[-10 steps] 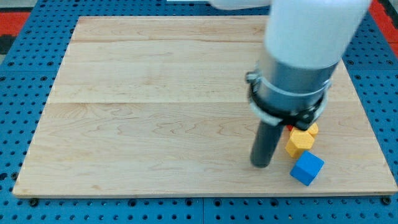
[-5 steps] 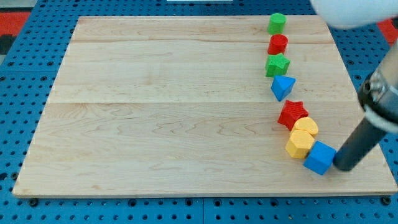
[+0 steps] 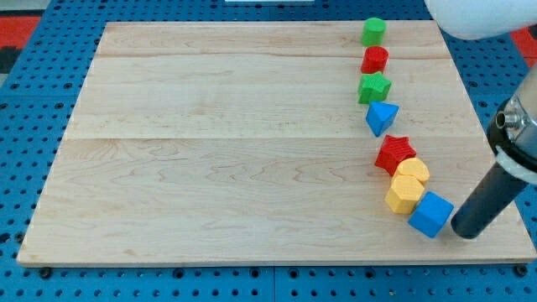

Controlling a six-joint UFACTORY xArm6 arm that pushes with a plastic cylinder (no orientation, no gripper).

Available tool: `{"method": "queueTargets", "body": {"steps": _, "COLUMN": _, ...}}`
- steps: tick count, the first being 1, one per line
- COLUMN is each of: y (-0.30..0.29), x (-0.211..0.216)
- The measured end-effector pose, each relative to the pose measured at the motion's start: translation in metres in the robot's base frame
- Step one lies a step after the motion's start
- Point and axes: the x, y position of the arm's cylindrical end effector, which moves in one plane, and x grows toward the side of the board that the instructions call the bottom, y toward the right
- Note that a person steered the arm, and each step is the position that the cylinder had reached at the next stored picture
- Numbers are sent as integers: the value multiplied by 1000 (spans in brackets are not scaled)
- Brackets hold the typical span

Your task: Place the blue cube below the yellow hexagon

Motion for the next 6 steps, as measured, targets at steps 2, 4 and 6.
{"method": "queueTargets", "body": {"steps": 2, "y": 45, "x": -28}}
{"method": "queueTargets", "body": {"steps": 4, "y": -10, "x": -16}}
{"method": "queueTargets", "body": {"steps": 6, "y": -30, "x": 14}}
